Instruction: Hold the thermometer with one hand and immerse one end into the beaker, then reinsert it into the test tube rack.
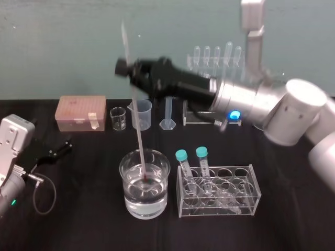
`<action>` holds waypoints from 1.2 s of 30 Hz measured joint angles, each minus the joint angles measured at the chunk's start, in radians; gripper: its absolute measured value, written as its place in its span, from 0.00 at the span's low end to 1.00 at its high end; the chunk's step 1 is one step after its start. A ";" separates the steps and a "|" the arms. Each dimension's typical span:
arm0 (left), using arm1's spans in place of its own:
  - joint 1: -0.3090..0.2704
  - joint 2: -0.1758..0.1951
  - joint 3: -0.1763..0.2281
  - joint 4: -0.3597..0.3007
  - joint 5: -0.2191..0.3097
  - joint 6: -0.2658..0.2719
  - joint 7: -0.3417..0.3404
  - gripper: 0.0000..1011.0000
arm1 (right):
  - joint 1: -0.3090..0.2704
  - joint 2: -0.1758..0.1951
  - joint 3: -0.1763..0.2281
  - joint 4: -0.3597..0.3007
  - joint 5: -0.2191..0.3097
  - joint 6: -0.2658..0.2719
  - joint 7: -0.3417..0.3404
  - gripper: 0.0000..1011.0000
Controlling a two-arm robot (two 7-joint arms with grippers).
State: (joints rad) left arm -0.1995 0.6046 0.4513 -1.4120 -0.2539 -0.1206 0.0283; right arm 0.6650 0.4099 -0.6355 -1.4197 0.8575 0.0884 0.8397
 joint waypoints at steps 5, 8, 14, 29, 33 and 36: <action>0.000 0.000 0.000 0.000 0.000 0.000 0.000 1.00 | 0.043 0.029 0.038 -0.064 0.048 0.034 -0.009 0.06; 0.000 0.000 0.000 0.000 0.000 0.000 0.000 1.00 | 0.073 0.049 0.058 -0.087 0.057 0.040 -0.024 0.06; 0.000 0.000 0.000 0.000 0.000 0.000 0.000 1.00 | 0.119 0.101 0.100 -0.112 0.056 0.044 -0.081 0.06; 0.000 0.000 0.000 0.000 0.000 0.000 0.000 1.00 | -0.125 0.307 0.228 -0.248 0.088 0.018 -0.300 0.06; 0.000 0.000 0.000 0.000 0.000 0.000 0.000 1.00 | -0.180 0.329 0.232 -0.275 0.053 -0.012 -0.311 0.06; 0.000 0.000 0.000 0.000 0.000 0.000 0.000 1.00 | -0.237 0.341 0.235 -0.295 0.028 -0.034 -0.318 0.06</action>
State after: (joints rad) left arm -0.1995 0.6047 0.4514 -1.4120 -0.2539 -0.1206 0.0283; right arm 0.4280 0.7508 -0.4008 -1.7150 0.8858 0.0543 0.5213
